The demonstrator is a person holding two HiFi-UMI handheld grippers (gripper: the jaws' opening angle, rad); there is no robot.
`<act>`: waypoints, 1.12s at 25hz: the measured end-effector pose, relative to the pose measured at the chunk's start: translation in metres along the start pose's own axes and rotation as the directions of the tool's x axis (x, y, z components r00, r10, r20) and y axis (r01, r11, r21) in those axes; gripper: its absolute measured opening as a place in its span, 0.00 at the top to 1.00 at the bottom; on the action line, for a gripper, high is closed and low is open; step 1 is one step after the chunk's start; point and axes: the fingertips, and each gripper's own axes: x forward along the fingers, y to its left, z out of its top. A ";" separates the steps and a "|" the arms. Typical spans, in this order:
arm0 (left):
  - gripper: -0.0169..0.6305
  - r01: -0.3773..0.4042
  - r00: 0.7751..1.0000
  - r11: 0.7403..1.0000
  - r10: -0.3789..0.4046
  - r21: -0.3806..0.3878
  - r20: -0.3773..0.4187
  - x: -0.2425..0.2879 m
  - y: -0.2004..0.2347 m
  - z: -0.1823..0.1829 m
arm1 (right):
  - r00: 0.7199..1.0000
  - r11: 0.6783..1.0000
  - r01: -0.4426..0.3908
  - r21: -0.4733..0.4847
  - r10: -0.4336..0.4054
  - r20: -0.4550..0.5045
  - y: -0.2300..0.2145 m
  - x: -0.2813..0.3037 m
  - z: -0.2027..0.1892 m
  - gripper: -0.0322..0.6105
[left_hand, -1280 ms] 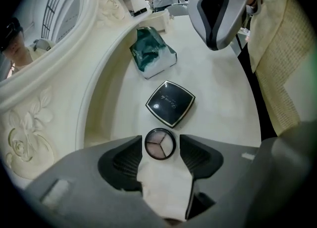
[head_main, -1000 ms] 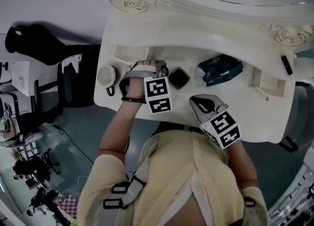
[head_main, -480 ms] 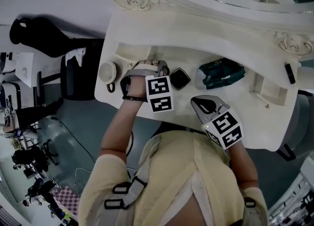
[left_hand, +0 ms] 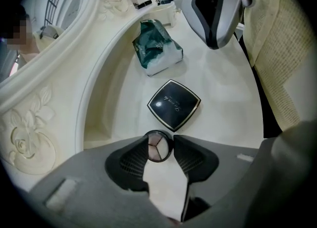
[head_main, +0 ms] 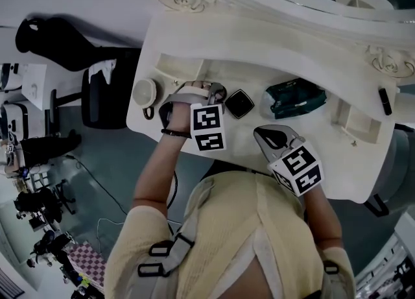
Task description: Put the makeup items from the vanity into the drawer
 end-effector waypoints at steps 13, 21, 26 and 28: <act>0.76 -0.042 0.998 0.998 0.044 -0.035 0.049 -0.007 -0.015 -0.003 | 1.000 1.000 -0.009 -0.028 0.009 -0.024 0.012 0.007 -0.002 0.95; 0.77 -0.048 0.996 0.998 0.051 -0.044 0.072 -0.012 -0.026 -0.003 | 0.999 0.999 -0.008 -0.039 0.007 -0.034 0.018 0.008 -0.004 0.95; 0.77 -0.033 0.995 0.998 0.038 -0.056 0.089 -0.015 -0.033 -0.003 | 0.999 0.999 -0.006 -0.044 0.005 -0.040 0.021 0.008 -0.005 0.95; 0.77 -0.031 0.993 0.996 0.039 -0.082 0.107 -0.017 -0.033 -0.002 | 0.999 0.999 -0.006 -0.046 0.004 -0.040 0.022 0.009 -0.005 0.95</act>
